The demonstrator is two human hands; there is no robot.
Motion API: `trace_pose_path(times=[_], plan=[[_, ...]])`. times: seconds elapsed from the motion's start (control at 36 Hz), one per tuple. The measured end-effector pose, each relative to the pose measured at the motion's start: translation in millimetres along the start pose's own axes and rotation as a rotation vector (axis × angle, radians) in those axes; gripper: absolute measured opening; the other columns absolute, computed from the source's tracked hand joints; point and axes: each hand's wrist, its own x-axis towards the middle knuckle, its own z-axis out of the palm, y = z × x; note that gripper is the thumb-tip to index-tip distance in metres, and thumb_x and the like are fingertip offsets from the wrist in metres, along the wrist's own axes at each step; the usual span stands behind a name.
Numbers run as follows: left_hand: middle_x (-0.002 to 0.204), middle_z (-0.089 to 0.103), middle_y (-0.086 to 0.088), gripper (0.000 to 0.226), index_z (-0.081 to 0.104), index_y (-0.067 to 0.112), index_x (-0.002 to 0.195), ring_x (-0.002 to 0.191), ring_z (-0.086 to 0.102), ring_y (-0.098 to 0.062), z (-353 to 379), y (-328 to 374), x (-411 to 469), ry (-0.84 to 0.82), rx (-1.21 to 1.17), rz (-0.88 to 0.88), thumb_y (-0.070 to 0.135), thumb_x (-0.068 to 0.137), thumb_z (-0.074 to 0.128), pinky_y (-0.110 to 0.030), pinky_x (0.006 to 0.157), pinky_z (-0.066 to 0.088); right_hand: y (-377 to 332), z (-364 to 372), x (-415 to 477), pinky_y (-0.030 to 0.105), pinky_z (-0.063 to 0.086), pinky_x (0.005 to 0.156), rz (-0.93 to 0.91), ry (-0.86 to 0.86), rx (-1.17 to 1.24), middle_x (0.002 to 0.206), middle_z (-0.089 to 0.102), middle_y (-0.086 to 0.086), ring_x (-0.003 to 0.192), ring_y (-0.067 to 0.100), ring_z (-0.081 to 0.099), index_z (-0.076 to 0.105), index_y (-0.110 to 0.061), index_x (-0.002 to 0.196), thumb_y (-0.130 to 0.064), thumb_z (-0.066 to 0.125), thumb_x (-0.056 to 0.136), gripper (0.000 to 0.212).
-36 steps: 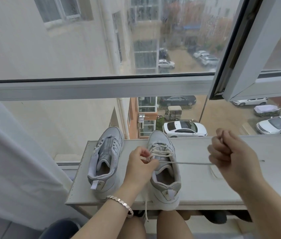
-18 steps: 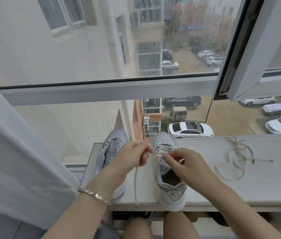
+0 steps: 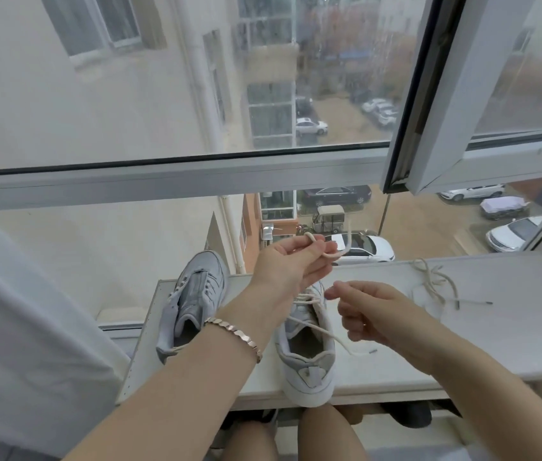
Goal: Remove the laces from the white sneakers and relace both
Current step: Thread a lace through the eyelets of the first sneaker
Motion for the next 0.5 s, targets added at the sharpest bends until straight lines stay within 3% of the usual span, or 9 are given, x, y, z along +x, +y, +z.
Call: trace_pose_path(times=[0.08,0.19,0.28,0.33,0.39,0.5], plan=[[0.082,0.074,-0.008,0.006,0.066,0.004,0.088,0.077,0.072,-0.018,8.0,-3.5,0.5,-0.037,-0.001,-0.023,0.001,0.085,0.062,-0.025,0.066,0.058,6.8,-4.2,4.3,0.017,0.039,0.051,-0.065,0.2,-0.114,0.062,0.046,-0.006,0.045,0.002,0.043,0.051,-0.019,0.1,-0.042,0.064,0.08,0.033],[0.076,0.074,-0.005,0.008,0.065,0.006,0.086,0.072,0.072,-0.014,12.6,-5.9,1.0,-0.008,0.117,0.014,-0.001,0.082,0.066,-0.022,0.061,0.057,11.9,-10.9,6.5,0.013,0.037,0.048,-0.384,0.57,-0.454,0.057,0.039,-0.007,0.045,-0.001,0.041,0.039,-0.022,0.102,-0.048,0.068,0.073,0.048],[0.075,0.074,-0.005,0.009,0.064,0.004,0.087,0.071,0.072,-0.015,13.0,-7.1,0.2,-0.007,0.144,0.032,-0.001,0.08,0.067,-0.021,0.059,0.057,12.5,-12.7,7.6,0.011,0.037,0.05,-0.351,0.467,-0.601,0.054,0.04,-0.01,0.047,-0.002,0.042,0.046,-0.031,0.101,-0.053,0.064,0.072,0.041],[0.076,0.074,-0.007,0.01,0.064,0.002,0.088,0.072,0.072,-0.017,13.4,-7.4,-0.4,-0.01,0.116,0.018,-0.003,0.08,0.067,-0.021,0.06,0.057,13.4,-9.3,11.2,0.012,0.035,0.048,-0.32,0.371,-0.589,0.044,0.042,-0.013,0.043,0.0,0.041,0.057,-0.031,0.08,-0.045,0.064,0.078,0.017],[0.076,0.073,-0.008,0.009,0.064,0.001,0.087,0.073,0.072,-0.018,13.6,-7.6,-0.6,-0.02,0.093,0.006,-0.004,0.08,0.066,-0.021,0.059,0.057,16.6,-6.7,13.7,0.015,0.03,0.044,-0.332,0.323,-0.551,0.04,0.038,-0.013,0.041,0.004,0.036,0.056,-0.027,0.062,-0.035,0.062,0.085,0.025],[0.076,0.073,-0.007,0.008,0.064,0.003,0.086,0.074,0.072,-0.017,10.4,-4.9,2.0,0.015,0.057,0.042,-0.004,0.081,0.065,-0.019,0.059,0.055,18.8,-8.1,11.3,0.013,0.027,0.042,-0.255,0.186,-0.447,0.044,0.042,-0.008,0.04,0.008,0.032,0.066,-0.025,0.065,-0.029,0.056,0.091,0.028]])
